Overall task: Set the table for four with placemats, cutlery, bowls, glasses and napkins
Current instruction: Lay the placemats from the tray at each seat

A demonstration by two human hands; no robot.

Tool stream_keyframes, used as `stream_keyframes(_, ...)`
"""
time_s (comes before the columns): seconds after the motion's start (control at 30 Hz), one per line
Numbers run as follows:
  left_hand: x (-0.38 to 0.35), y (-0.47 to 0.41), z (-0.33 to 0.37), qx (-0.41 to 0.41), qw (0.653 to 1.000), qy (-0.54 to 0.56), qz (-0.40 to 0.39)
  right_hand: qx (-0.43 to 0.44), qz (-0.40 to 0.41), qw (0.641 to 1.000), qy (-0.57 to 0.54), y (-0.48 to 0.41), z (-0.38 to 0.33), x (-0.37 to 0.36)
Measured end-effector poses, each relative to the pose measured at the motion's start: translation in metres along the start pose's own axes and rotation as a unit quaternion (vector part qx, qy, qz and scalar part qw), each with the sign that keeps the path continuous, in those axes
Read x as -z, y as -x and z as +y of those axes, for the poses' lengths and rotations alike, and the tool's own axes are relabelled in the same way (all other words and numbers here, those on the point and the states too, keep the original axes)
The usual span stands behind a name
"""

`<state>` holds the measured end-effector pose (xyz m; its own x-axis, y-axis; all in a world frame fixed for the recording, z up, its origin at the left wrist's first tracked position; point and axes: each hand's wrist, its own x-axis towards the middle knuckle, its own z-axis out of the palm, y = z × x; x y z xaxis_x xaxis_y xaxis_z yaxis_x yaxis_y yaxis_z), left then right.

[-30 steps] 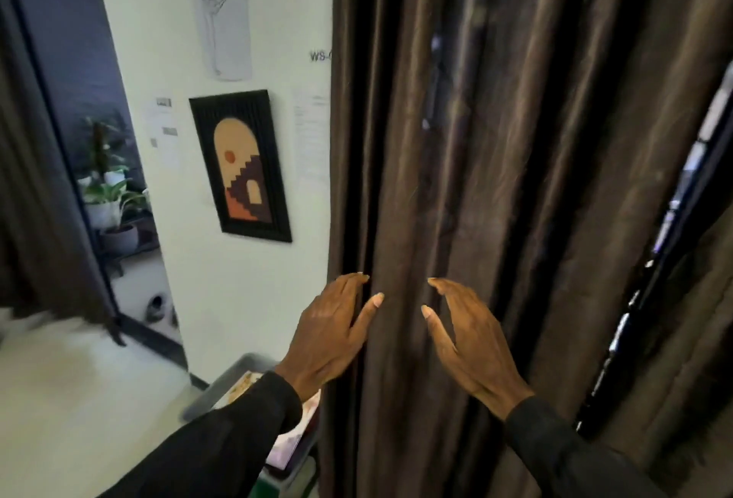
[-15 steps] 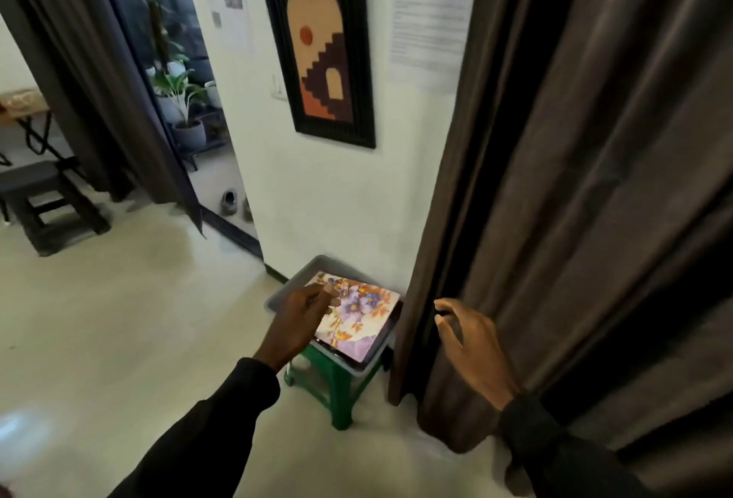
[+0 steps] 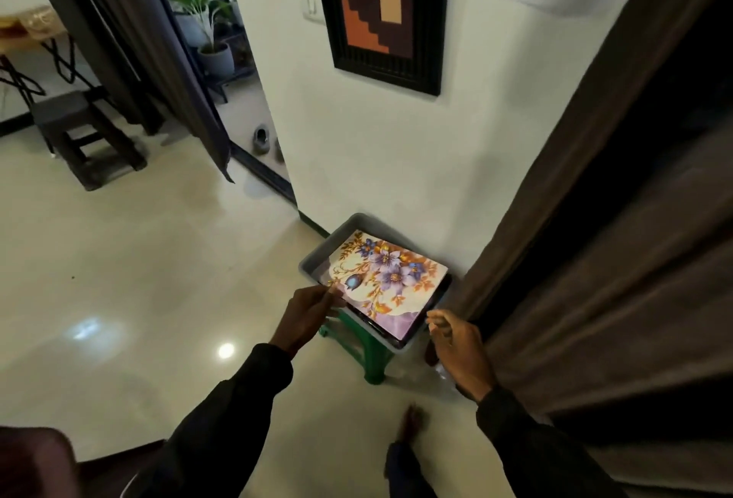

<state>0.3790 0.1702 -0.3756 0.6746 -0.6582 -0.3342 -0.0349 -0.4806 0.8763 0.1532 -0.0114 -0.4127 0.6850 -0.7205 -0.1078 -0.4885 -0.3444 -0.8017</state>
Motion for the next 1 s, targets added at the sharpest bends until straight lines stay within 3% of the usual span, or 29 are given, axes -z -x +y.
stream_keyframes(0.27, -0.006, -0.085, -0.024, 0.107, 0.994, 0.018, 0.017, -0.093, -0.036, 0.991, -0.084, -0.085, 0.033, -0.054)
stream_keyframes(0.53, -0.018, -0.146, -0.055, 0.163, 0.987, 0.009, -0.008, -0.173, -0.067, 0.976, -0.115, -0.132, 0.072, -0.082)
stream_keyframes(0.87, 0.011, -0.242, -0.096, 0.187, 0.976, -0.053, -0.096, -0.26, -0.019, 0.963, -0.074, -0.165, 0.07, -0.126)
stream_keyframes(1.0, 0.033, -0.295, -0.115, 0.181, 0.967, -0.105, -0.144, -0.329, 0.046, 0.939, -0.092, -0.173, 0.069, -0.154)
